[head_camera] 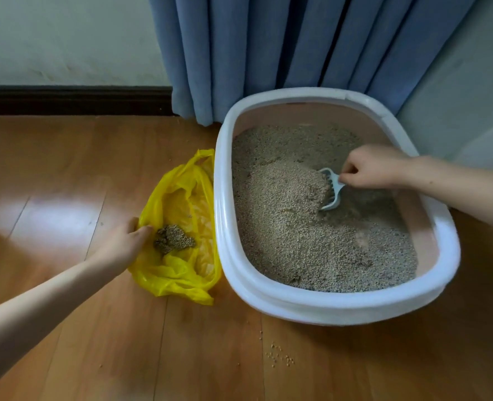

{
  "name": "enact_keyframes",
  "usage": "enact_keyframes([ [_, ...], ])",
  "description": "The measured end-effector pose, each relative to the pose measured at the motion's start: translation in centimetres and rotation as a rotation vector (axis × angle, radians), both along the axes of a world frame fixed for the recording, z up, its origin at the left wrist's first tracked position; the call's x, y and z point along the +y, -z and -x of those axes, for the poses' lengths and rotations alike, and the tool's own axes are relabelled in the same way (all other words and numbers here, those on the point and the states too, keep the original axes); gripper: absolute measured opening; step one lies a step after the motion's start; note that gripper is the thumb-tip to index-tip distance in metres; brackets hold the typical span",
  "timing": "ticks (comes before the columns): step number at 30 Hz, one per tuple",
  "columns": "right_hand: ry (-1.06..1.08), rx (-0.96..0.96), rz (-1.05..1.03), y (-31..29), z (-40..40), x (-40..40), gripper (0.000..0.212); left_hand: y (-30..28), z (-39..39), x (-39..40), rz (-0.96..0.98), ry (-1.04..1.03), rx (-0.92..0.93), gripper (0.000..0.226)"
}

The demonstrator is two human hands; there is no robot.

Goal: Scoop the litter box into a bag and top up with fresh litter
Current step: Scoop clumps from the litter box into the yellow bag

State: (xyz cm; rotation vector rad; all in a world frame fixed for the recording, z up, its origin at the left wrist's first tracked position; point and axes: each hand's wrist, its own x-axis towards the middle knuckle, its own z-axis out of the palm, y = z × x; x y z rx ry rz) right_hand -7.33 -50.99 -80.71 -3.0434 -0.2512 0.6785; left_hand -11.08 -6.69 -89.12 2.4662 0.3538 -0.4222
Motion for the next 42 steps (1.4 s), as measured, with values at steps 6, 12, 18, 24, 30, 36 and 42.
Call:
enact_keyframes([
  [6,0.104,-0.017,-0.200,1.4,0.7,2.5,0.040,-2.3,0.3,-1.3,0.066,-0.067,0.062,0.061],
  [12,0.319,-0.049,-0.452,3.7,3.1,4.0,0.031,-5.2,0.4,-3.1,-0.067,0.219,-0.343,0.057],
  [18,0.461,0.024,-0.785,3.7,4.4,6.0,0.030,-6.8,2.9,-6.4,-0.040,0.734,-0.428,0.070],
  [24,0.538,-0.104,-0.927,2.5,4.0,5.3,0.027,-7.1,4.3,-7.1,-0.212,1.083,-0.571,0.064],
  [30,0.575,-0.184,-0.880,2.4,5.9,3.9,0.032,-6.7,4.2,-7.5,-0.183,1.223,-0.598,0.057],
  [36,0.699,-0.231,-0.922,2.5,7.1,3.2,0.035,-5.9,4.3,-8.0,-0.196,1.309,-0.634,0.055],
  [42,0.581,-0.166,-0.866,2.4,9.7,3.0,0.035,-5.8,4.3,-8.3,-0.183,1.286,-0.668,0.049],
])
